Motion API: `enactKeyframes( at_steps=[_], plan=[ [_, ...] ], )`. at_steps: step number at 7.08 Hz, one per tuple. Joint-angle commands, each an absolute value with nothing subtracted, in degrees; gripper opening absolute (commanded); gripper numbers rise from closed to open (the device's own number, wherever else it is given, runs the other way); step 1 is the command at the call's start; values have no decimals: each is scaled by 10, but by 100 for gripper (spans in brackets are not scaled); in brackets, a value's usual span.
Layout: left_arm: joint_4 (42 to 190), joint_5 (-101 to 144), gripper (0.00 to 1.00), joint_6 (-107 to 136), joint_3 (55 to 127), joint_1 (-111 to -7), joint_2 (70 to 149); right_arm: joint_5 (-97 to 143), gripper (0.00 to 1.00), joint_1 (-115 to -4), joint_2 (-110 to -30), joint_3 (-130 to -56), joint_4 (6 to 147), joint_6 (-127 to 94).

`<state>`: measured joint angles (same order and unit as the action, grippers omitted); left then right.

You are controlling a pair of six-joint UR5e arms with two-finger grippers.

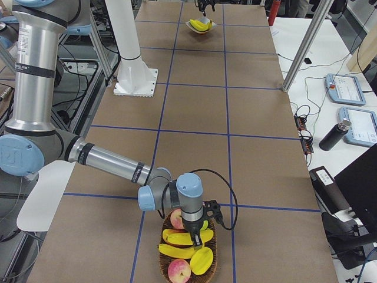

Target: Transfer all bananas from basket to plate

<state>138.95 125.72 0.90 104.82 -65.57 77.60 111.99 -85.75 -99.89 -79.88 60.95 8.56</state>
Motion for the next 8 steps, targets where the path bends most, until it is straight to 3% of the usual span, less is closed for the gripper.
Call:
enactKeyframes(
  at_steps=[1, 4, 8],
  plan=[
    [1390, 1258, 99, 10, 1044, -656, 776, 1123, 0, -881, -999, -828, 613, 85],
    [1387, 1258, 99, 78, 1044, -654, 801, 1172, 0, -881, -956, -859, 614, 36],
    [1383, 1259, 99, 344, 1053, -651, 898, 1311, 0, -822, -841, -891, 608, -147]
  ],
)
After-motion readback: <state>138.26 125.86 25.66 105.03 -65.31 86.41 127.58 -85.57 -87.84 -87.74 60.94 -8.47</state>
